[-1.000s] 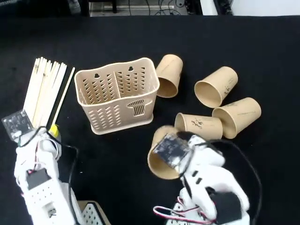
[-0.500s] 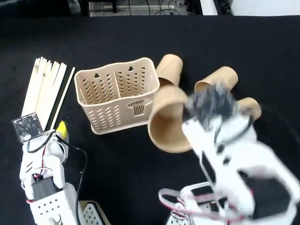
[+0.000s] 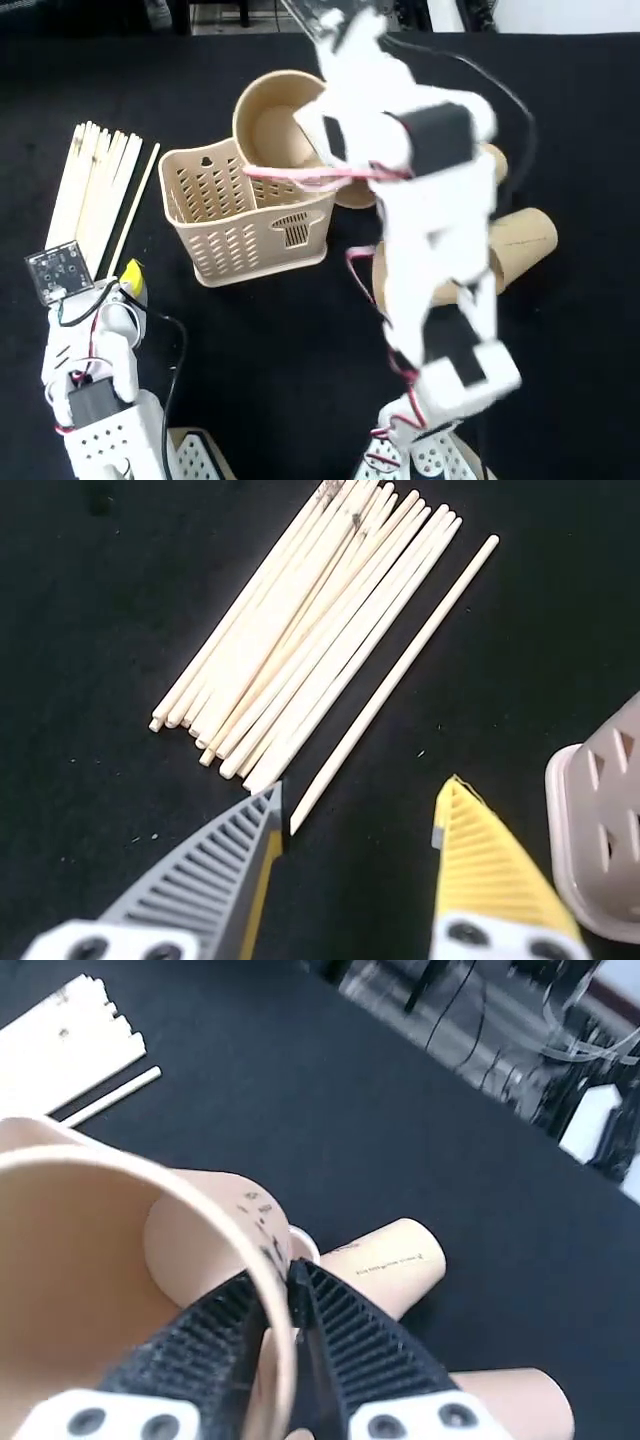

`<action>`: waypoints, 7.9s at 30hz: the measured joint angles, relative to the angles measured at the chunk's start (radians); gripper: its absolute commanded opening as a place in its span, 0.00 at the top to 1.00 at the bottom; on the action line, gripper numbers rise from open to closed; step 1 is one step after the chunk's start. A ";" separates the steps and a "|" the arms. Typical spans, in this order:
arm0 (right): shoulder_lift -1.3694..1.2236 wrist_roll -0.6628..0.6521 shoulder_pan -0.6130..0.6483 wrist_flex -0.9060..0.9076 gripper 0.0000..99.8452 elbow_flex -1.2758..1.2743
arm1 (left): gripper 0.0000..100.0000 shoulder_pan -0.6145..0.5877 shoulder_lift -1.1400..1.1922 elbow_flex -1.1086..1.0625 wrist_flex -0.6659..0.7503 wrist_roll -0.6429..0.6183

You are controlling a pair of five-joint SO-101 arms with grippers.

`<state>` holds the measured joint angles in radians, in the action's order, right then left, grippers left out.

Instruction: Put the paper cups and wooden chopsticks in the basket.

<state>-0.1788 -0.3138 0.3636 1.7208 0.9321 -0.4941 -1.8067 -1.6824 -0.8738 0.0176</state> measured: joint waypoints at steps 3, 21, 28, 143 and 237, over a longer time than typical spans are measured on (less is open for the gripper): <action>-0.101 0.005 0.000 0.000 0.99 0.051 | 0.75 0.000 0.000 0.000 0.000 0.000; -0.023 0.005 0.000 0.012 0.99 -0.094 | 0.75 0.000 0.000 0.000 0.000 0.000; 0.097 0.005 0.000 0.012 0.99 -0.222 | 0.75 0.000 0.000 0.000 0.000 0.000; -0.140 0.149 -0.002 0.012 0.99 0.155 | 0.75 0.008 -0.002 0.000 0.000 0.000; 0.773 -1.000 -0.838 -1.438 0.99 -2.131 | 0.97 0.026 1.992 1.224 0.196 0.431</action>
<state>0.5946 -1.3142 -0.4741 0.2831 -1.1991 -0.4680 0.1849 -0.4580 -0.6774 0.4488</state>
